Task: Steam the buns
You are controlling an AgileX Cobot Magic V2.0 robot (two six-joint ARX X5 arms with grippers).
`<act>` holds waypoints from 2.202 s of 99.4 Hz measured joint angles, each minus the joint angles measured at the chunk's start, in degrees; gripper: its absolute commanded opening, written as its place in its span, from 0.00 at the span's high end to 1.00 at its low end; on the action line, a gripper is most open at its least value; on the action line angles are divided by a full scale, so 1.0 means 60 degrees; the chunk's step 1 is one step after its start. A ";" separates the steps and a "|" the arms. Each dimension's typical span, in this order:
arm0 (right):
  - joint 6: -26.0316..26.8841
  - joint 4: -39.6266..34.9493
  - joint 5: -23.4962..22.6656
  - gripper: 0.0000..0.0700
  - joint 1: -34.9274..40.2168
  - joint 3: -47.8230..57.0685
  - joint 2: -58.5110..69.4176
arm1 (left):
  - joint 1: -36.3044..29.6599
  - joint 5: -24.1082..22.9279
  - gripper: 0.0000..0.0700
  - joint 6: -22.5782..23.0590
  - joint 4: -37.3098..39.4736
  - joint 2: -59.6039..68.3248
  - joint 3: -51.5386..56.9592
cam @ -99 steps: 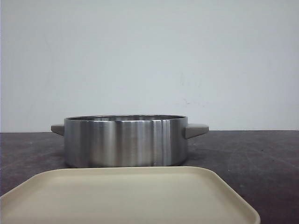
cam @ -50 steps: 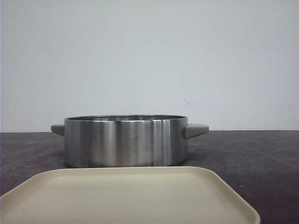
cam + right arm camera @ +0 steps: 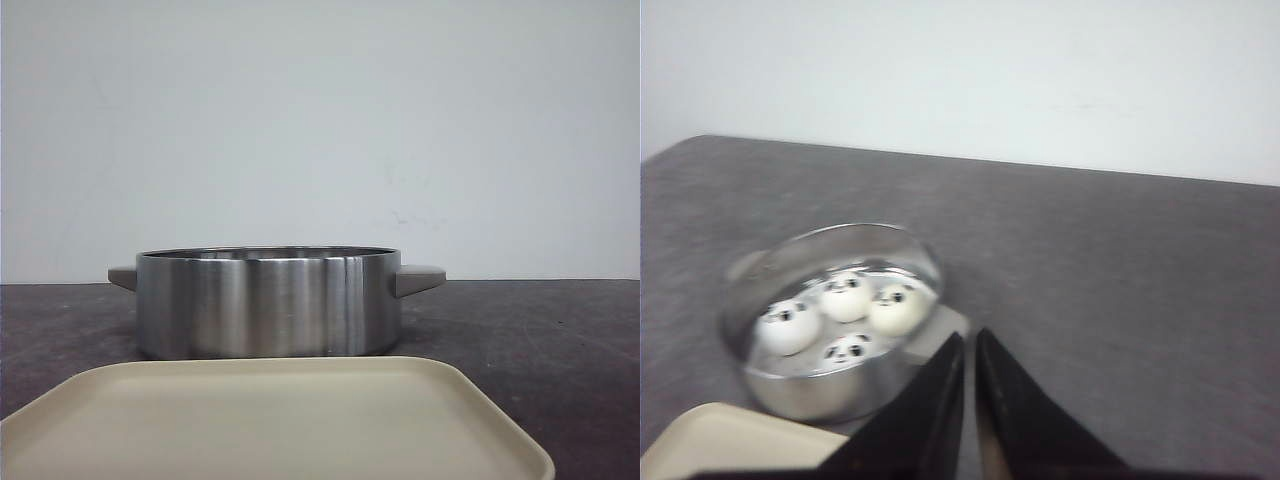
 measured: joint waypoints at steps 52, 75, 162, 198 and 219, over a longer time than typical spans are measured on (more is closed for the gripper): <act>0.0000 0.0062 -0.1082 0.68 -0.1694 -0.0004 -0.0117 | 0.0000 0.0000 1.00 0.0000 -0.0004 0.0000 0.0000; -0.0288 0.0251 -0.2175 0.68 -0.4084 -0.0204 -0.0131 | 0.0000 0.0000 1.00 -0.0004 -0.0004 0.0000 0.0000; -0.3621 1.0641 -1.0134 1.00 -1.3489 -0.8779 -0.3537 | 0.0000 0.0000 1.00 -0.0004 -0.0004 -0.0004 0.0000; -0.3628 0.8921 -1.0378 1.00 -1.3650 -0.9340 -0.4532 | 0.0000 0.0004 1.00 -0.0004 0.0000 -0.0007 0.0000; -0.4003 0.7898 -1.1336 1.00 -1.3519 -0.9333 -0.4510 | 0.0000 0.0004 1.00 -0.0004 0.0000 -0.0007 0.0000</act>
